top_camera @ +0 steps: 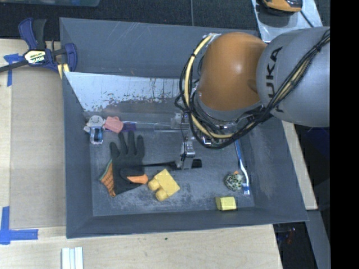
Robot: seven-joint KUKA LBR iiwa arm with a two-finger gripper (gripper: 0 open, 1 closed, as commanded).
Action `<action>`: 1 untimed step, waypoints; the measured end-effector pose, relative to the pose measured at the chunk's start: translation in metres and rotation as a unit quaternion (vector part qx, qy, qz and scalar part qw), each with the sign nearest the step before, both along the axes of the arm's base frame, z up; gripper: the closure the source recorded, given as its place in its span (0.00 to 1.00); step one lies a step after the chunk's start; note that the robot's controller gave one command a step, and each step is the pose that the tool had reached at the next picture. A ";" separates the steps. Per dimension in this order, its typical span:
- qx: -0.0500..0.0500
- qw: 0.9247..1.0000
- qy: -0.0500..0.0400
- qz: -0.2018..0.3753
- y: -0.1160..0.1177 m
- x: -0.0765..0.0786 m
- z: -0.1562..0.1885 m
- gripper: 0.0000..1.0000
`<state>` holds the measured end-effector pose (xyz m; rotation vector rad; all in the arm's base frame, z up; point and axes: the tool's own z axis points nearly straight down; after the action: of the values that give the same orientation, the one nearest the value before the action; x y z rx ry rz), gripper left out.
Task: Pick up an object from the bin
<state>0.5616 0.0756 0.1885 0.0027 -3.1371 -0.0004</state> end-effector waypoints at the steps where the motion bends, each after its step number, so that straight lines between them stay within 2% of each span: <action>1: 0.000 1.000 -0.004 -0.001 0.000 0.002 0.004 0.00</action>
Offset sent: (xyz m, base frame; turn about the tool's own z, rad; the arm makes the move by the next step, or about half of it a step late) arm -0.0267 0.0367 -0.1185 0.0623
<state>0.5634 0.0751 0.1927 -0.0007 -3.1451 -0.0012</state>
